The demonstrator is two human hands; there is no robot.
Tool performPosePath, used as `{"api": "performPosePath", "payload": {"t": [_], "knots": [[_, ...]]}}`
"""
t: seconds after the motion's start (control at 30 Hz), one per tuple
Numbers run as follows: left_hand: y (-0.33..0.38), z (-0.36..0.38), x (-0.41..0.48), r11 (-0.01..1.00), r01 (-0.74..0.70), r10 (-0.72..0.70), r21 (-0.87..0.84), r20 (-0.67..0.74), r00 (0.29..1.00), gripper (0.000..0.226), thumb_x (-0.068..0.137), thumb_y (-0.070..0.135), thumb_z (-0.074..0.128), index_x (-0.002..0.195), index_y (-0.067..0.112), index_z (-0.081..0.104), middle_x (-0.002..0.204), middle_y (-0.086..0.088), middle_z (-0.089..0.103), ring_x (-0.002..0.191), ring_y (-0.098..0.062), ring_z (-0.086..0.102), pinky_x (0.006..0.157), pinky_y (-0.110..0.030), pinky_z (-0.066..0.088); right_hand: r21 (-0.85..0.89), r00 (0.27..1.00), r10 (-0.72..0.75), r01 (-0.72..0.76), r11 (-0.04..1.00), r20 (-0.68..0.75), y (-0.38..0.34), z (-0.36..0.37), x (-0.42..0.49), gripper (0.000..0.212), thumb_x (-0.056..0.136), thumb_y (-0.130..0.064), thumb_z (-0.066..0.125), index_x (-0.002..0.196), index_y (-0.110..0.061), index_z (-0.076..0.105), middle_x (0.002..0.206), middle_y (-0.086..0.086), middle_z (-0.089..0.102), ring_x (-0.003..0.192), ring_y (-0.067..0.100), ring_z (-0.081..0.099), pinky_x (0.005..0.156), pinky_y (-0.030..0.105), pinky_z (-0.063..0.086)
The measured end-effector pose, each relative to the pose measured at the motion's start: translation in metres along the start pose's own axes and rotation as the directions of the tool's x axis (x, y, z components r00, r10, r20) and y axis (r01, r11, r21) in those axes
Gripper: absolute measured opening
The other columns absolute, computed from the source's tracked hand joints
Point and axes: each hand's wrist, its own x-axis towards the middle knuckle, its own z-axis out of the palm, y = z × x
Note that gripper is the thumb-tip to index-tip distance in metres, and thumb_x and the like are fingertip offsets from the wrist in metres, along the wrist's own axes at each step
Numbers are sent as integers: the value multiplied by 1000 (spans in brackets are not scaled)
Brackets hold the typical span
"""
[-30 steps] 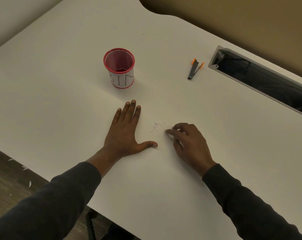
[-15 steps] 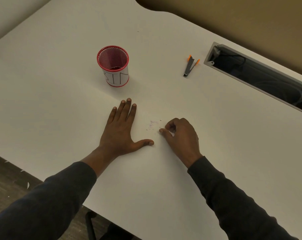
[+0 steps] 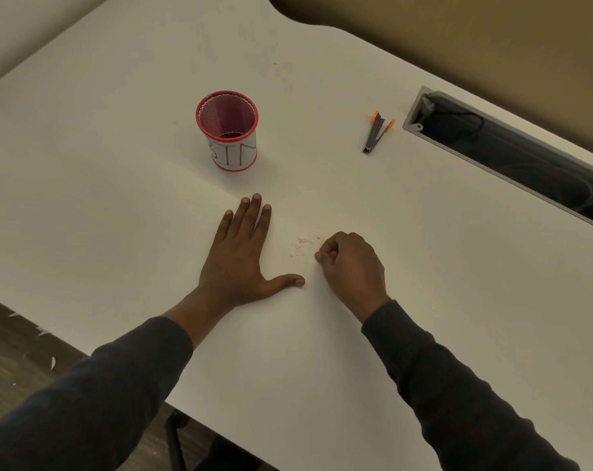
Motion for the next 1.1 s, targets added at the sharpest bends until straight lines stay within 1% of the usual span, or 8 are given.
{"api": "performPosePath", "payload": {"t": [0.07,0.13,0.23,0.3,0.4,0.73,1.0,1.1], "knots": [[0,0,0,1000,-4,4,-11,-10,1000,137,69,105,23,165,9,6,175,-11,-4,162,-27,-5,131,-52,10,141,1000,15,-18,990,24,2,-5,1,8,89,-28,66,84,-23,65,82,-14,61,77,6,55,67,22,39],[0,0,-1,1000,-3,3,-15,-4,1000,137,69,105,22,166,9,5,175,-10,-5,162,-26,-6,131,-52,10,435,989,115,-143,889,89,3,-13,2,7,89,-24,70,84,-19,71,80,-11,69,73,5,61,64,19,44],[0,1,0,1000,1,-1,-4,5,1000,137,69,105,21,166,10,3,174,-9,-8,162,-25,-9,131,-51,9,809,925,187,-380,449,332,-2,-24,-1,10,92,-15,67,97,-8,73,90,4,76,78,14,67,65,24,53],[0,1,0,1000,-1,1,-9,1,1000,136,70,105,23,166,10,4,175,-9,-7,162,-25,-8,131,-51,9,863,879,164,-473,177,448,-8,-27,-2,15,93,-10,65,104,-2,70,94,11,76,79,16,69,67,24,56],[-1,2,-1,1000,-2,2,-21,-4,1000,135,70,104,25,166,11,4,175,-9,-7,162,-25,-7,131,-51,10,860,850,148,-511,-2,505,-16,-30,-5,18,92,-7,66,107,2,69,96,15,76,78,18,72,68,24,59],[0,2,-1,999,15,-15,-34,14,1000,134,70,104,27,166,14,0,174,-6,-11,161,-24,-10,131,-52,11,811,818,91,-537,-231,568,-34,-40,-1,19,91,-2,62,107,5,68,102,21,74,85,25,74,78,31,61],[-1,3,0,998,13,-12,-57,18,1000,134,70,104,32,166,15,1,174,-5,-10,162,-24,-8,131,-53,12,791,812,46,-551,-267,582,-50,-48,7,18,92,-4,61,106,4,69,100,21,74,82,26,75,77,32,62],[-1,3,1,998,21,-18,-53,44,999,135,69,105,29,165,17,-5,173,-4,-16,161,-23,-15,132,-50,6,829,839,55,-522,-200,542,-60,-52,16,17,91,-5,63,105,2,71,96,18,74,79,23,72,74,29,62]]}}
